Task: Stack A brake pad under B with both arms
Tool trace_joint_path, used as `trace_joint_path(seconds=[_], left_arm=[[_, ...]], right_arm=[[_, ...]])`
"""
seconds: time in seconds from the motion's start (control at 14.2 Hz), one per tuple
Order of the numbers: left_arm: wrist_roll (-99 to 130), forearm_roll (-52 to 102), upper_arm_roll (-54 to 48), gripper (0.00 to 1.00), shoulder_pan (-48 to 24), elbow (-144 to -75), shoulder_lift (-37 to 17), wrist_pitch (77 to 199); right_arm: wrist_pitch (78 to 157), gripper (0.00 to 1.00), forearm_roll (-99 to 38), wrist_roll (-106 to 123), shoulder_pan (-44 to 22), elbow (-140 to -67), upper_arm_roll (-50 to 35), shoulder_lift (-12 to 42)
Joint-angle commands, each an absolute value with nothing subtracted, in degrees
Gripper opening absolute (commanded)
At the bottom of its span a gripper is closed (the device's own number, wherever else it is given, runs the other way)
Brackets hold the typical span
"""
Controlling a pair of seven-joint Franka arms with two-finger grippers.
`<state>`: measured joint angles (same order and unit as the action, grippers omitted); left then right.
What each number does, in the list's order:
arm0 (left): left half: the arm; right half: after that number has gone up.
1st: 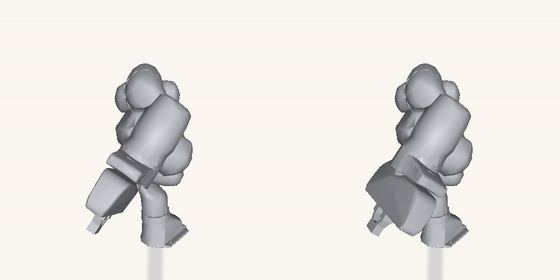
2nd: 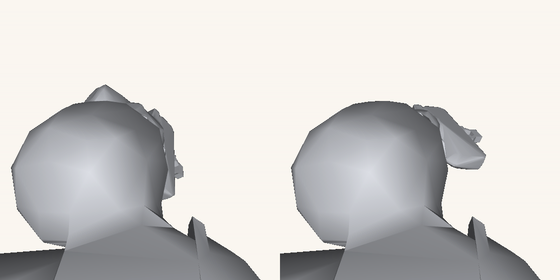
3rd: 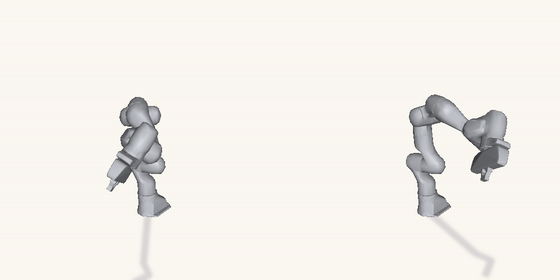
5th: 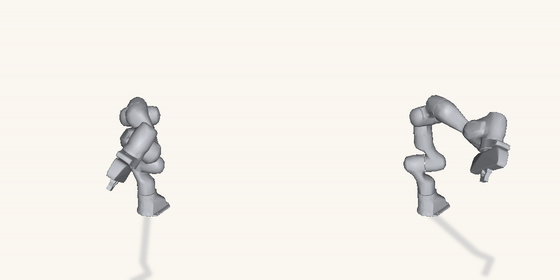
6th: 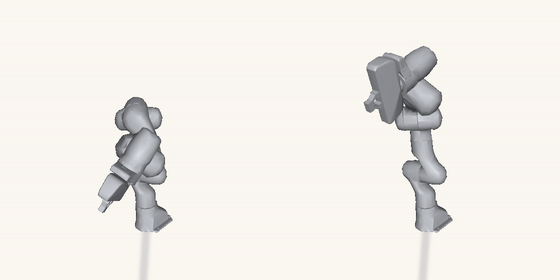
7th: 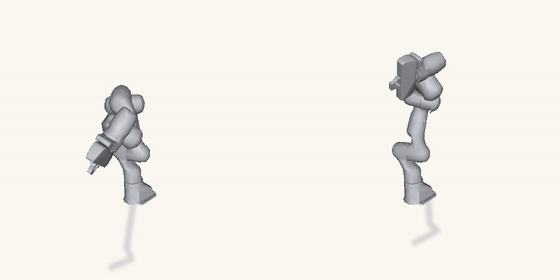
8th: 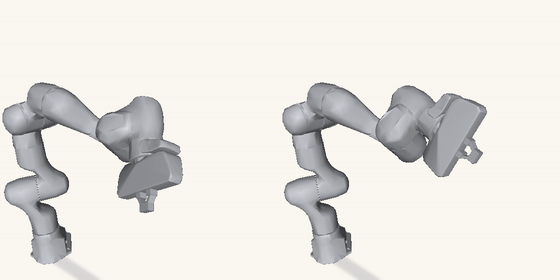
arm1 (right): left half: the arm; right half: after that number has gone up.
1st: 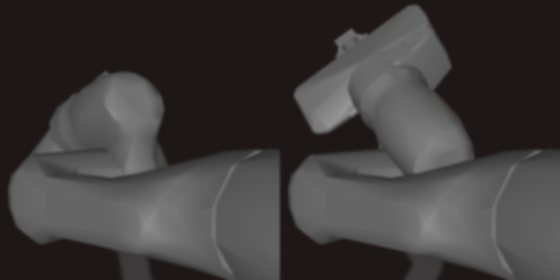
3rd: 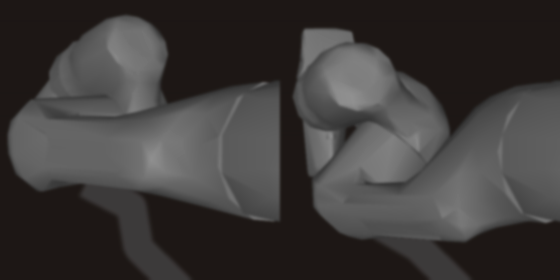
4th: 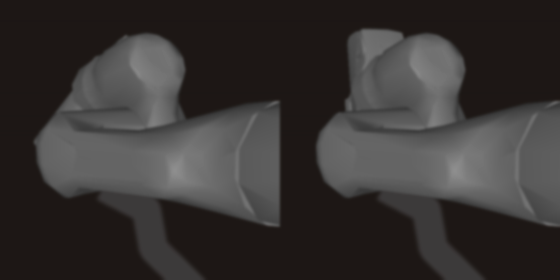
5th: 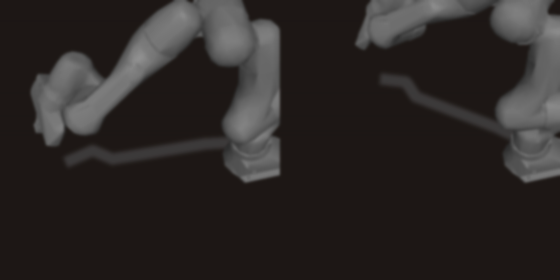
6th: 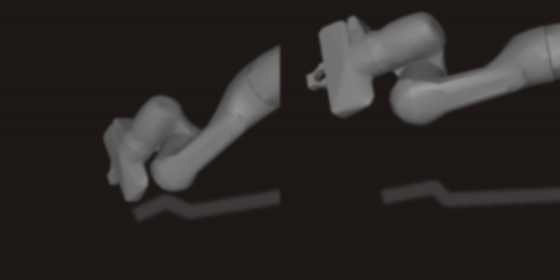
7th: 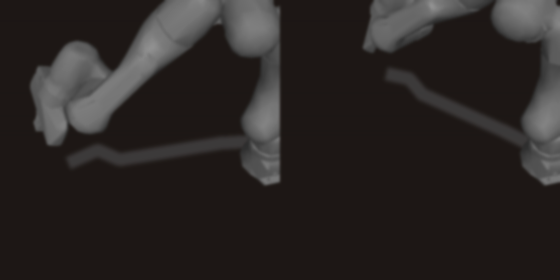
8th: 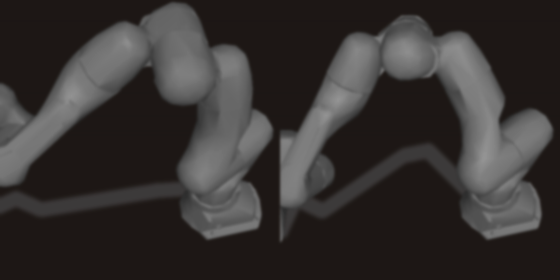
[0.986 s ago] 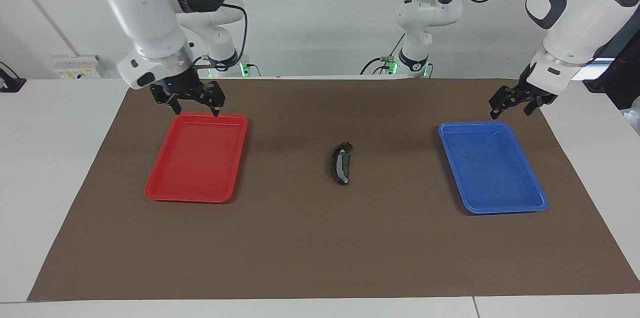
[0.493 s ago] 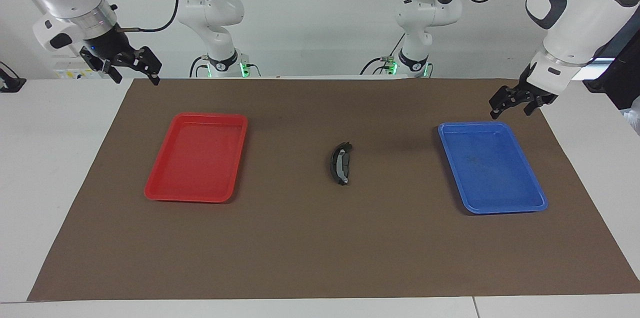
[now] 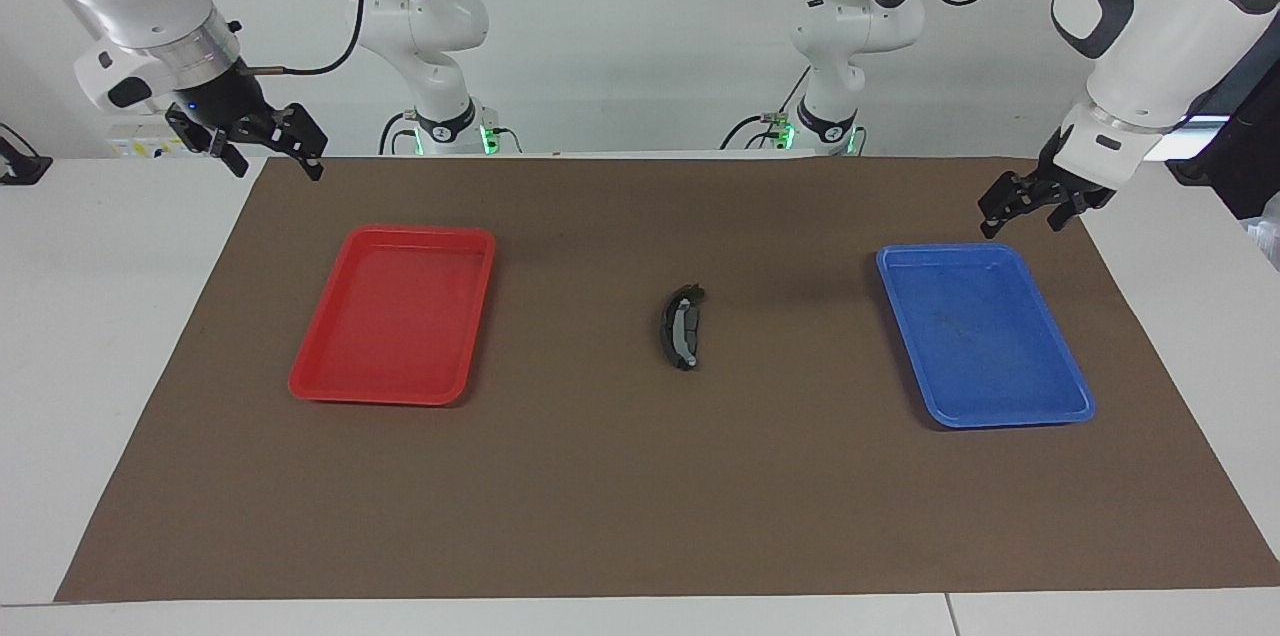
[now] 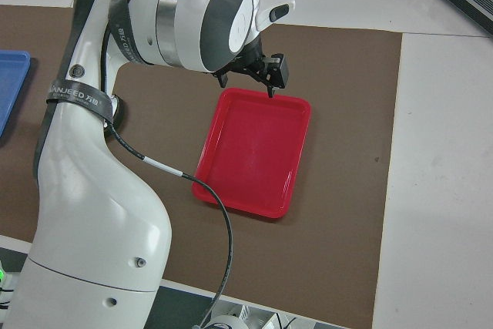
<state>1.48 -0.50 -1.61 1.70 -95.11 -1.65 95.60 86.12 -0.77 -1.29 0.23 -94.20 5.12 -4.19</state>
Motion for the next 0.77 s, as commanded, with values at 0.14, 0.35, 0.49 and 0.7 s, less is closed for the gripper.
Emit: trace_joint_path(seconds=[0.14, 0.35, 0.49, 0.7], left_arm=[[0.9, -1.0, -1.6, 1.0, 1.8, -97.0, 0.0, 96.3], [0.9, -1.0, -1.6, 1.0, 1.8, -97.0, 0.0, 96.3], [0.9, -0.9, -1.6, 1.0, 1.8, -97.0, 0.0, 96.3], [0.9, -1.0, -1.6, 1.0, 1.8, -97.0, 0.0, 96.3]], right_arm=[[86.9, 1.0, -0.6, -0.4, 0.3, -95.6, 5.4, -5.5], [87.0, 1.0, -0.4, -0.4, 0.3, -95.6, 5.3, -5.5], [86.9, 1.0, 1.0, -0.4, 0.3, -95.6, 5.2, -5.5], [86.8, 1.0, 3.2, -0.3, 0.3, -95.7, 4.8, -5.6]])
